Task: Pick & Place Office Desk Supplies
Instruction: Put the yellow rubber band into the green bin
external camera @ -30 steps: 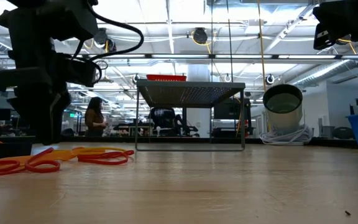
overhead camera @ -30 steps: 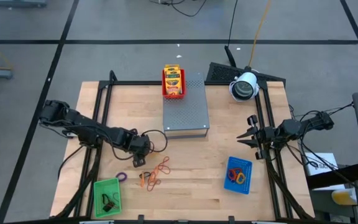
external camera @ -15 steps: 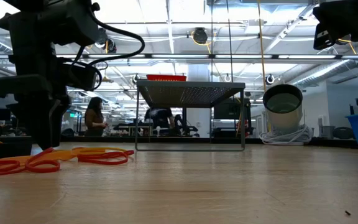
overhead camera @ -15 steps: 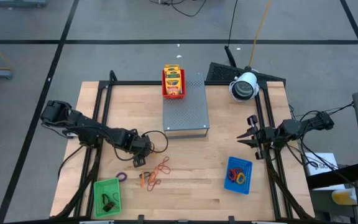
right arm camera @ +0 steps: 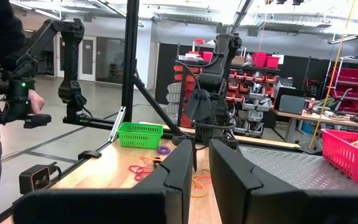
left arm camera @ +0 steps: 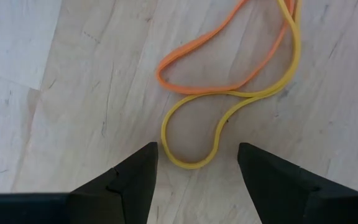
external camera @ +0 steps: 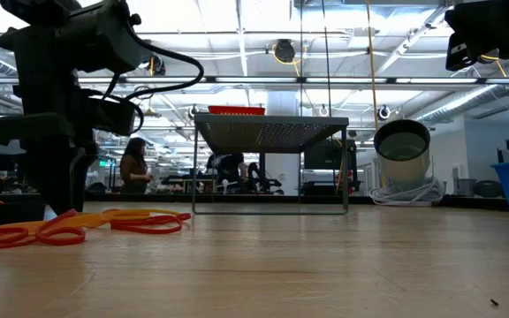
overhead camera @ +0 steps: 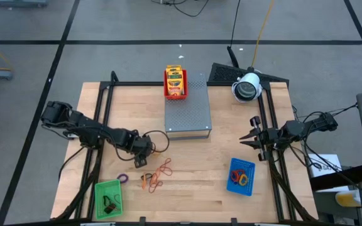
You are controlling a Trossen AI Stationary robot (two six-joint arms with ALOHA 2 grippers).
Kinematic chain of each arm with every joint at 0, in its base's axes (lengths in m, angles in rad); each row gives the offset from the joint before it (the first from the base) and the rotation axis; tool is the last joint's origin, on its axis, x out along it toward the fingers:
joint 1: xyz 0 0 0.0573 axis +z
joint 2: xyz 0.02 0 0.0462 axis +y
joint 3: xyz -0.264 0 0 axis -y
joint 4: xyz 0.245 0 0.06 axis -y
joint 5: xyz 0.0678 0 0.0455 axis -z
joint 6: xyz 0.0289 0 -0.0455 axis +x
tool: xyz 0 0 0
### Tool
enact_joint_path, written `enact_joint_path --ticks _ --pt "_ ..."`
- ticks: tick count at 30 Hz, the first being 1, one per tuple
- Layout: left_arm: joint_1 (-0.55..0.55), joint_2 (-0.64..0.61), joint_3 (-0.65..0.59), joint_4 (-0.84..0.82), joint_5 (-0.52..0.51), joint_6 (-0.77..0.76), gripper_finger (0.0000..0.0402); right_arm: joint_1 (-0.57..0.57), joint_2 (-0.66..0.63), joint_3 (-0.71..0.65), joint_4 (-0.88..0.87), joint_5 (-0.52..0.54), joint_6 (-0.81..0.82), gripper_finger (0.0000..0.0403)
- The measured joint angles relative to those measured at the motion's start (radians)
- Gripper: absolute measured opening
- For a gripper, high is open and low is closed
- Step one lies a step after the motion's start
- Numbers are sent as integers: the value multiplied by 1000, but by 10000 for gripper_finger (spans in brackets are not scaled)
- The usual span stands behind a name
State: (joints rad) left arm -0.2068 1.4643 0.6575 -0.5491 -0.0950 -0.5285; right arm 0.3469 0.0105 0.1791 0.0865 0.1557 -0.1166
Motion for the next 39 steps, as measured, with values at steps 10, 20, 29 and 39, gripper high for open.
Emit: enact_joint_path --ticks 10,20,29,39 --pt "28 0 -1 1 40 29 237 0 0 0 0 0 0 45" --pt "28 0 -2 2 54 21 236 0 0 0 0 0 0 45" --pt "28 1 -3 0 50 3 164 0 0 0 0 0 0 45" --pt "29 1 -3 -6 49 -64 8 0 0 0 0 0 0 45"
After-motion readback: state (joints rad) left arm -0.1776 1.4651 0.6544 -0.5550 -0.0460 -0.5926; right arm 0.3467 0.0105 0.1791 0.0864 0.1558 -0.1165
